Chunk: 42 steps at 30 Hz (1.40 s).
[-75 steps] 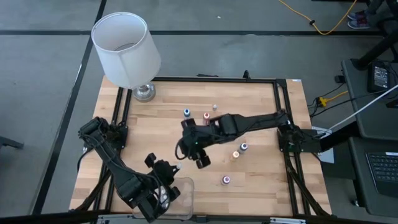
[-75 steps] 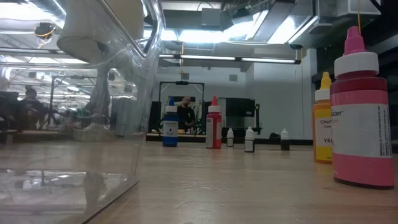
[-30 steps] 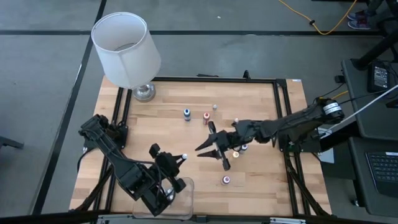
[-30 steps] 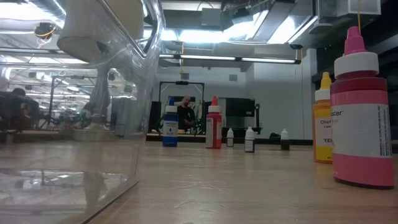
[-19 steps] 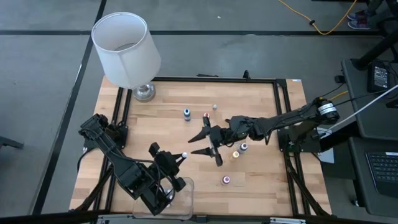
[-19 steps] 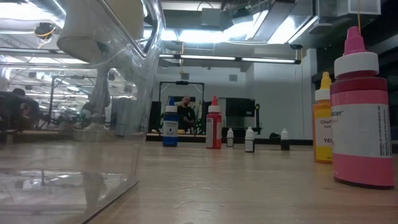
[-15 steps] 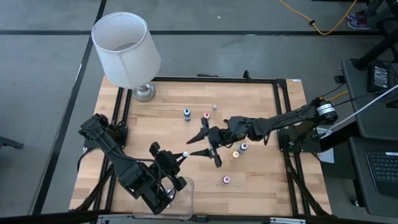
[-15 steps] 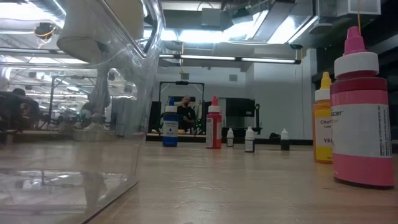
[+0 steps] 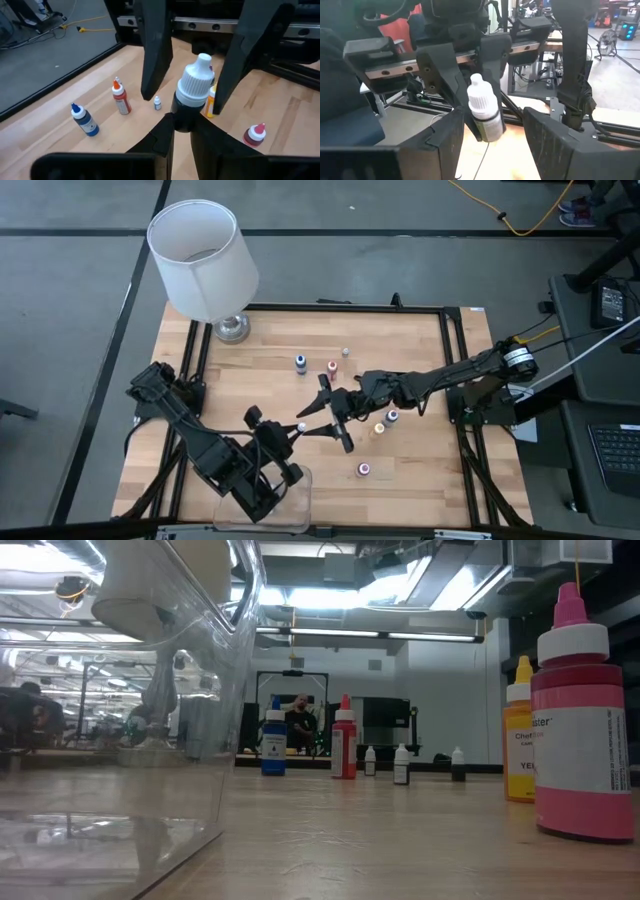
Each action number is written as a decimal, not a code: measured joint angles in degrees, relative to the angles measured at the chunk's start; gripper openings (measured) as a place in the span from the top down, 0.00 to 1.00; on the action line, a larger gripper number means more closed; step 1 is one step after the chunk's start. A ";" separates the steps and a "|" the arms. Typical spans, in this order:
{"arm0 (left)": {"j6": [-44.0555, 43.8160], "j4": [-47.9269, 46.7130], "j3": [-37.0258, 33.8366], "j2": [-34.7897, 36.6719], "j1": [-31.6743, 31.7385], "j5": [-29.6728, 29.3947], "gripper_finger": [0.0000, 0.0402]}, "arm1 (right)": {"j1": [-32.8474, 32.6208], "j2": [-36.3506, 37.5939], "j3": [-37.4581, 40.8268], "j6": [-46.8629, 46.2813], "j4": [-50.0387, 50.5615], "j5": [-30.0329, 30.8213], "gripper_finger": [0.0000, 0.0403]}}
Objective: Pick & Place food coloring
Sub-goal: Put the small light green food coloring bottle into the bin
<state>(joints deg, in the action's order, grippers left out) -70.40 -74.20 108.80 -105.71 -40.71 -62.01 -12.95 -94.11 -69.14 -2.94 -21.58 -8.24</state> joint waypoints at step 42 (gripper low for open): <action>9.25 4.38 -0.01 8.49 -0.18 16.32 0.55 | 0.02 0.09 0.00 0.17 4.44 -3.31 0.78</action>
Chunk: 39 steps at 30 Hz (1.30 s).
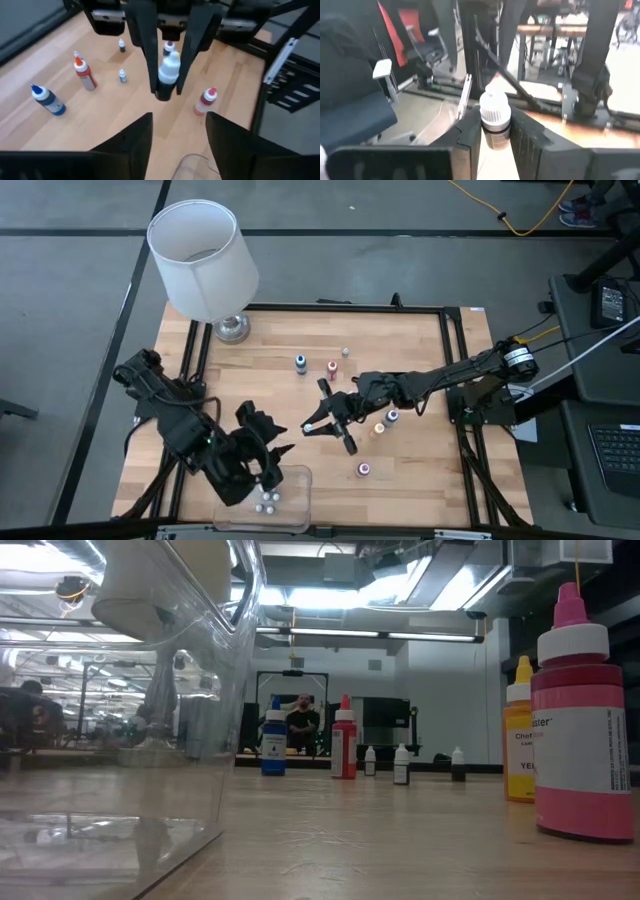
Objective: Pick & Place food coloring
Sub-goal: Put the small light green food coloring bottle into the bin
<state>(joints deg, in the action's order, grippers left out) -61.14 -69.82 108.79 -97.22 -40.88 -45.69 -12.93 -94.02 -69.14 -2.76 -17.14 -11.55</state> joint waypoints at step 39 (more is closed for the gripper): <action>15.45 8.33 -0.22 -2.71 12.22 16.78 0.61 | -0.52 0.00 0.02 -4.52 9.32 -0.63 0.78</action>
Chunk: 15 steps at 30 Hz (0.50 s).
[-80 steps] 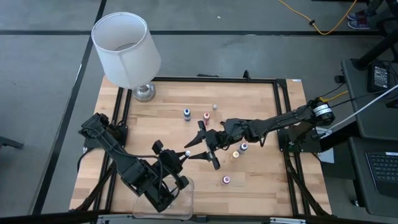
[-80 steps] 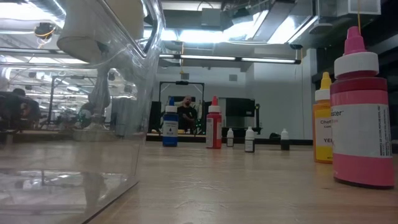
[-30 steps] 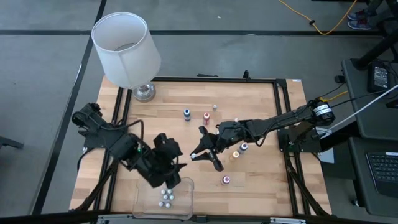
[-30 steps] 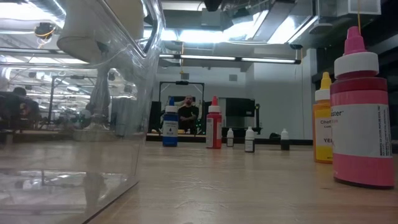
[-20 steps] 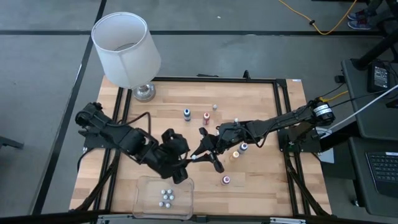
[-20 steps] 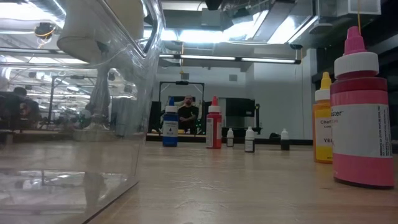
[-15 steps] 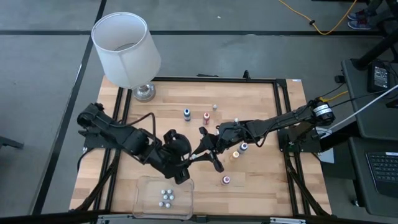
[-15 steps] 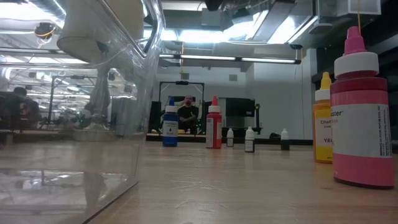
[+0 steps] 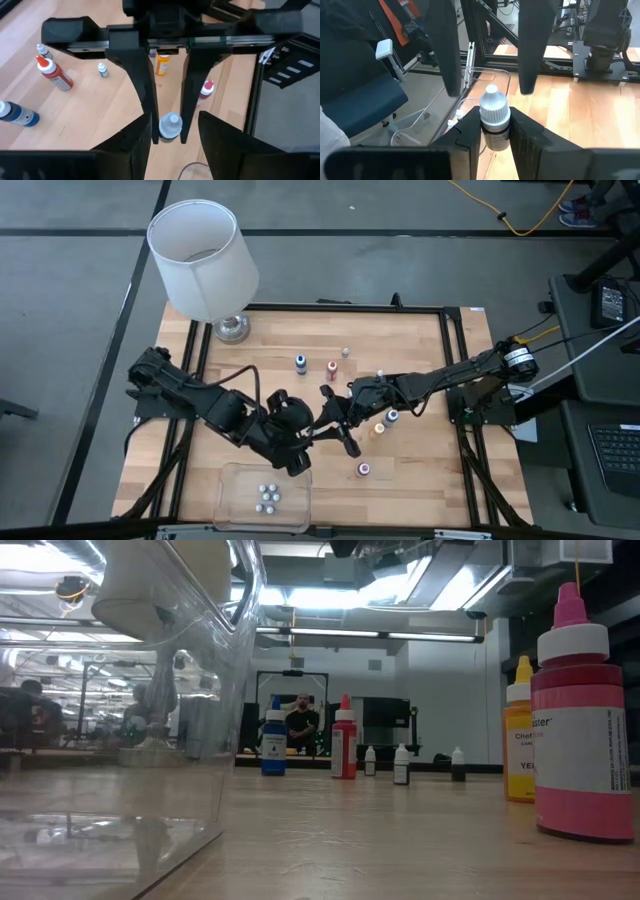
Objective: Pick & Place food coloring
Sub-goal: Put the small light green food coloring bottle into the bin
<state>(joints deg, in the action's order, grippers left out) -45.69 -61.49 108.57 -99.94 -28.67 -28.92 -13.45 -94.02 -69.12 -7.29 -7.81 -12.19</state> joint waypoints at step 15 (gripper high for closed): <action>-0.22 -0.48 0.00 -2.12 0.00 1.16 0.65 | -0.01 0.02 0.00 0.02 0.44 -0.61 0.78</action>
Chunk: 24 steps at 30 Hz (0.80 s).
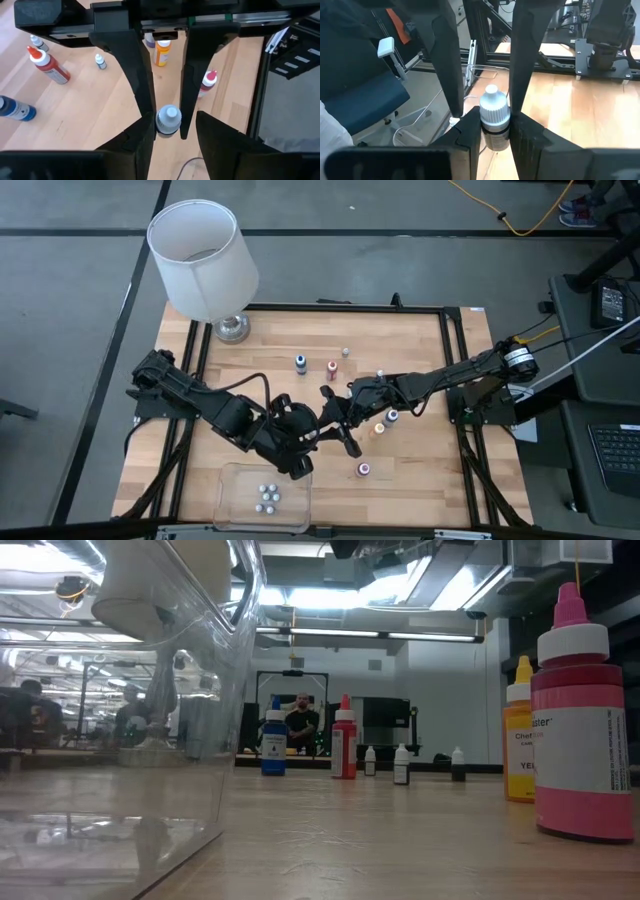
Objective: Pick & Place food coloring
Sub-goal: Put the small light green food coloring bottle into the bin
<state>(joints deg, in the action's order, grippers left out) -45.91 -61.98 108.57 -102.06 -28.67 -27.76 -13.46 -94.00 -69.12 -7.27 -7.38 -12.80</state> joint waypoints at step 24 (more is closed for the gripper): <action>0.00 0.59 0.00 0.04 -0.15 -0.74 0.86 | -0.01 0.02 0.00 0.24 0.13 -0.90 0.78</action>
<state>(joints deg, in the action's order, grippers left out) -45.91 -61.39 108.57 -102.02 -28.82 -28.49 -13.47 -93.97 -69.12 -7.03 -7.25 -13.69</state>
